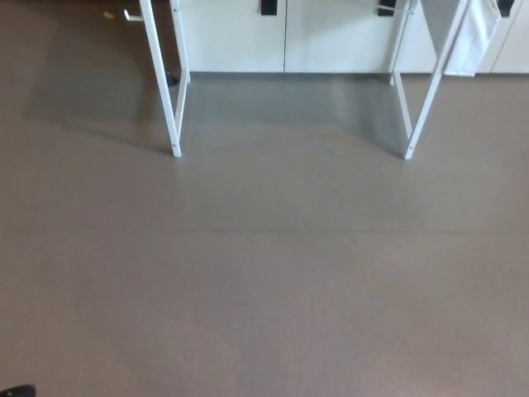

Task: The robot walk towards a table in front and then clicks the light switch button using the right hand's index finger

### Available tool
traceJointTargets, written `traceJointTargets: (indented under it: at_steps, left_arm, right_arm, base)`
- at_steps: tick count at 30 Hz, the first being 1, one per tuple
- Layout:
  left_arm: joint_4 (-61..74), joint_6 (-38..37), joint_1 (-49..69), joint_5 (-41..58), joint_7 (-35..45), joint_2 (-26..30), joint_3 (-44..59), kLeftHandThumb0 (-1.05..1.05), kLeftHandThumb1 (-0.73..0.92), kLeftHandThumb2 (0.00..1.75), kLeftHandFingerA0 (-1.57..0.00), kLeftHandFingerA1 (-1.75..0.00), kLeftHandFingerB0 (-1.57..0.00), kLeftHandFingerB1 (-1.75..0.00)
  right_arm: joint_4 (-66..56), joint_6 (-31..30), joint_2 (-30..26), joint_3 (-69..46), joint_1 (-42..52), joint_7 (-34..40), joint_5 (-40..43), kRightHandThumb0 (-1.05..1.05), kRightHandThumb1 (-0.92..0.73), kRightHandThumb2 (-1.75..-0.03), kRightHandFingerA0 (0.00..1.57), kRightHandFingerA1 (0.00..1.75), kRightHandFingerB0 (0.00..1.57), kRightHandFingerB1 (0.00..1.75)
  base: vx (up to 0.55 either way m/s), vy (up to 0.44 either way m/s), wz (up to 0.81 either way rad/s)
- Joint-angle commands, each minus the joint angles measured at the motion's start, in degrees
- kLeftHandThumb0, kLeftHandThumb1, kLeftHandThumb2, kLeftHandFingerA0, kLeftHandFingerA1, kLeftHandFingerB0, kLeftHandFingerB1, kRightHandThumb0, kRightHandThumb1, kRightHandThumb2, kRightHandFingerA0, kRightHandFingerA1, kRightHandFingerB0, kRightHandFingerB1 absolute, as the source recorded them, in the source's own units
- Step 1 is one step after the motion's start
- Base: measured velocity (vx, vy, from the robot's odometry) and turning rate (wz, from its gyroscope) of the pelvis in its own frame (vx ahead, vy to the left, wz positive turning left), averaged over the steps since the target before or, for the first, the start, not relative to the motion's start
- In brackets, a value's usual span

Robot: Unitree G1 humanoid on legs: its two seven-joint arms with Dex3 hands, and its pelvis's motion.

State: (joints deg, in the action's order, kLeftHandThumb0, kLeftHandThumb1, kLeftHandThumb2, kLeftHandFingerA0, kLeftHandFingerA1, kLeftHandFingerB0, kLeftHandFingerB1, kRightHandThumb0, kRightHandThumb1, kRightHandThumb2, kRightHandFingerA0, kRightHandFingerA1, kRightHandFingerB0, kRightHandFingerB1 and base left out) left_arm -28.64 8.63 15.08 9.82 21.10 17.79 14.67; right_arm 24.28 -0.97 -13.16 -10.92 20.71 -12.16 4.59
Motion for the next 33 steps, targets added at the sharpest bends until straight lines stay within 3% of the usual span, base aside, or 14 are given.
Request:
traceJointTargets:
  at_steps: [1,12,16,17,18,19,20,21,22,25,26,28,29,33]
  left_arm:
    - [1.45,-1.88,2.73,-0.59,0.55,0.42,-0.66,-0.26,0.63,0.58,-0.45,-0.44,-0.39,-0.38]
    - [16.55,5.05,8.19,-1.62,-10.68,-10.83,-1.77,-0.33,0.66,0.59,-0.39,-0.46,-0.36,-0.39]
    - [15.18,0.96,9.40,-3.42,-9.87,-11.49,-3.65,-0.34,0.66,0.60,-0.38,-0.45,-0.37,-0.39]
    - [15.18,1.10,9.37,-3.16,-9.38,-11.54,-3.99,-0.35,0.66,0.59,-0.39,-0.44,-0.39,-0.39]
    - [15.02,0.71,9.41,-2.66,-8.61,-11.44,-4.03,-0.35,0.66,0.59,-0.42,-0.45,-0.38,-0.39]
    - [15.02,0.77,9.14,-2.25,-8.10,-11.20,-3.99,-0.37,0.66,0.59,-0.43,-0.45,-0.38,-0.39]
    - [15.35,1.52,8.59,-1.82,-7.38,-10.57,-3.95,-0.40,0.47,0.85,-0.37,-0.56,-0.28,-0.50]
    - [15.67,2.11,8.42,-1.61,-6.75,-10.05,-4.01,-0.40,0.47,0.85,-0.37,-0.56,-0.28,-0.50]
    - [16.23,2.65,8.39,-1.91,-6.19,-9.23,-4.40,-0.39,0.67,0.59,-0.42,-0.44,-0.38,-0.38]
    - [17.32,3.54,8.41,-1.70,-4.73,-7.75,-5.11,-0.38,0.67,0.59,-0.41,-0.43,-0.37,-0.38]
    - [17.19,3.57,8.51,-1.48,-4.03,-6.74,-5.00,-0.41,0.47,0.84,-0.37,-0.56,-0.29,-0.49]
    - [17.87,4.29,8.23,-0.92,-4.18,-6.46,-4.90,-0.41,0.48,0.84,-0.38,-0.56,-0.30,-0.50]
    - [17.97,4.46,8.18,-0.73,-4.16,-6.35,-4.82,-0.37,0.67,0.60,-0.42,-0.44,-0.39,-0.38]
    - [17.84,4.56,8.62,0.22,-3.49,-5.93,-4.09,-0.34,0.68,0.60,-0.40,-0.44,-0.39,-0.38]
  right_arm:
    - [2.07,3.29,0.35,0.22,1.48,-0.55,0.08,-0.10,-0.54,-0.92,0.39,0.62,0.10,0.48]
    - [-3.84,1.64,5.40,4.29,1.81,-0.72,0.25,-0.12,-0.52,-0.92,0.34,0.61,0.09,0.49]
    - [-4.43,1.21,7.23,4.88,1.39,-0.26,0.95,-0.10,-0.54,-0.95,0.32,0.62,0.11,0.51]
    - [-2.89,3.05,7.28,5.12,1.98,-0.47,0.43,-0.11,-0.73,-0.61,0.39,0.56,0.19,0.42]
    - [-2.92,2.48,7.52,4.93,2.76,-0.80,0.99,-0.11,-0.73,-0.61,0.40,0.55,0.17,0.40]
    - [-2.41,2.35,7.38,5.03,2.86,-1.16,1.02,-0.11,-0.54,-0.94,0.34,0.61,0.09,0.49]
    - [-1.12,2.52,6.90,5.31,2.39,-2.41,1.10,-0.10,-0.53,-0.93,0.32,0.61,0.06,0.48]
    - [-0.38,2.40,6.68,5.32,2.11,-3.73,1.81,-0.10,-0.53,-0.93,0.32,0.61,0.06,0.48]
    - [-0.92,2.41,6.53,5.11,2.19,-4.24,2.34,-0.12,-0.53,-0.94,0.30,0.60,0.05,0.48]
    - [-2.35,1.54,6.40,4.55,2.12,-4.24,2.92,-0.13,-0.56,-0.97,0.26,0.58,0.06,0.49]
    - [-2.26,1.98,5.97,4.22,2.22,-3.53,2.33,-0.13,-0.55,-0.95,0.31,0.60,0.07,0.49]
    - [-1.90,2.06,5.20,3.84,1.72,-3.20,1.80,-0.12,-0.53,-0.93,0.35,0.61,0.07,0.48]
    - [-1.88,2.21,5.03,3.85,1.76,-3.20,1.61,-0.12,-0.54,-0.93,0.33,0.60,0.07,0.48]
    - [-0.85,3.57,4.20,4.62,2.18,-2.61,-0.18,-0.11,-0.54,-0.93,0.37,0.62,0.09,0.48]
  base:
    - [0.20,-0.076,0.11]
    - [0.21,-0.234,0.13]
    - [0.14,-0.045,-0.04]
    - [0.19,0.008,-0.09]
    - [0.18,0.075,-0.18]
    - [0.19,0.111,-0.05]
    - [0.24,0.132,-0.05]
    - [0.29,0.178,-0.10]
    - [0.34,0.160,-0.12]
    - [0.42,0.219,-0.20]
    - [0.27,0.142,0.05]
    - [0.23,0.102,0.04]
    - [0.15,0.034,0.09]
    - [0.18,-0.054,0.12]
